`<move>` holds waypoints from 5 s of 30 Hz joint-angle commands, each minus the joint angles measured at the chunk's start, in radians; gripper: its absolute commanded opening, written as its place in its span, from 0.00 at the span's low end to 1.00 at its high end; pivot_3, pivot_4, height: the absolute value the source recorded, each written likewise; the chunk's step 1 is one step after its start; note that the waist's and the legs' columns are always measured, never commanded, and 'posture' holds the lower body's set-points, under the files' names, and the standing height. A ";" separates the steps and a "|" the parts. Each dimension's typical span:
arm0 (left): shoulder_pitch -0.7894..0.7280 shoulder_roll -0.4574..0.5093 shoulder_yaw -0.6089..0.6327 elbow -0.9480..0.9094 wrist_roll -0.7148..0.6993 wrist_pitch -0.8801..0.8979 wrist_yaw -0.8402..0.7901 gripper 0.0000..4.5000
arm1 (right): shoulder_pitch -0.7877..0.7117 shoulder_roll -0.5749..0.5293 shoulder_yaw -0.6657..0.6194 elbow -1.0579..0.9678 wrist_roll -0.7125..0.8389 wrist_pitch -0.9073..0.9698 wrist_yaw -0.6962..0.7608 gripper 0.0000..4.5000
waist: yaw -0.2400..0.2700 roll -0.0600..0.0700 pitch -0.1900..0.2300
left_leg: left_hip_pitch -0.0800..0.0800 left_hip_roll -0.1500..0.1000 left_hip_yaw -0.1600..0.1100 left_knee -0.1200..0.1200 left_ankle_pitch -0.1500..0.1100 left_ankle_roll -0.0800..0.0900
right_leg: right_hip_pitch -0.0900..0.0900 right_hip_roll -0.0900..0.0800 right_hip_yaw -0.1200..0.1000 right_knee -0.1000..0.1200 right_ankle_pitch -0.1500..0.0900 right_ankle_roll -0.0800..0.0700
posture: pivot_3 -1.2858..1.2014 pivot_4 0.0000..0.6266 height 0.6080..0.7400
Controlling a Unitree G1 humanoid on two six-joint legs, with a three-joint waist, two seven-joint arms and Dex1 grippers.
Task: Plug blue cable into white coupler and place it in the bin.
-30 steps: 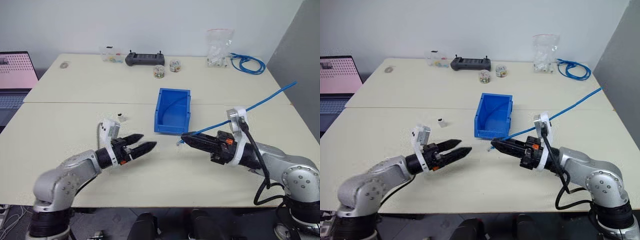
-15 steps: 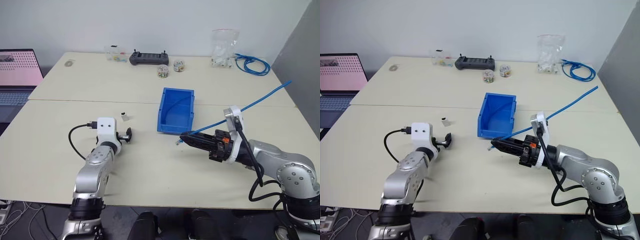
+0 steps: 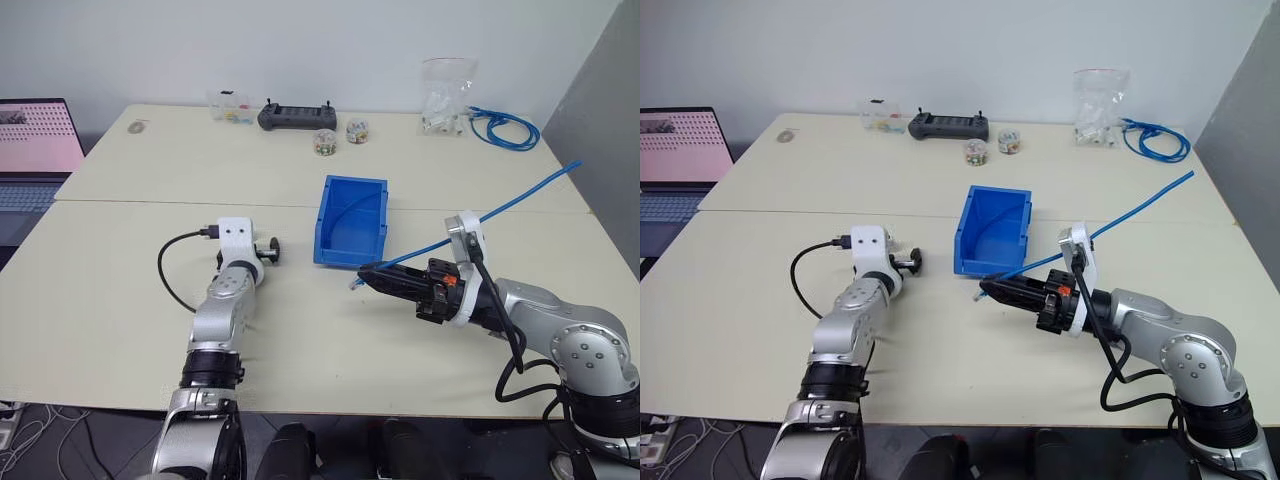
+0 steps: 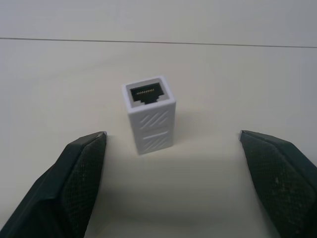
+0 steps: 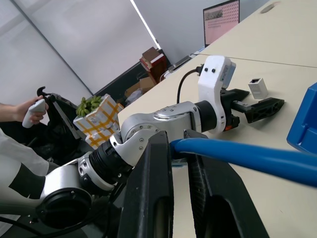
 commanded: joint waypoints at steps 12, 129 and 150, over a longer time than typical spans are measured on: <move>-0.034 -0.009 0.031 0.064 0.038 -0.070 0.071 0.34 | 0.004 -0.005 -0.015 -0.041 -0.006 -0.006 0.011 0.03 | -0.001 0.000 0.000 | 0.000 0.000 0.000 0.000 0.000 0.000 | 0.000 0.000 0.000 0.000 0.000 0.000 | 0.52 0.24 1.00; 0.133 0.419 -0.504 -0.313 0.024 -0.190 -1.255 0.17 | -0.143 0.034 0.678 0.330 -1.066 -0.319 0.651 0.03 | -0.010 0.003 -0.007 | 0.010 0.001 0.000 0.000 -0.001 0.000 | 0.007 0.001 0.000 0.001 -0.003 0.003 | 0.52 0.24 1.00; 0.191 0.411 -0.080 -0.649 -0.095 0.159 -0.851 0.80 | -0.209 0.162 0.110 0.106 -0.752 -0.073 0.376 0.03 | -0.010 0.004 -0.017 | 0.002 0.002 -0.002 0.000 -0.001 0.000 | -0.001 0.001 0.000 0.003 -0.001 -0.002 | 0.52 0.24 1.00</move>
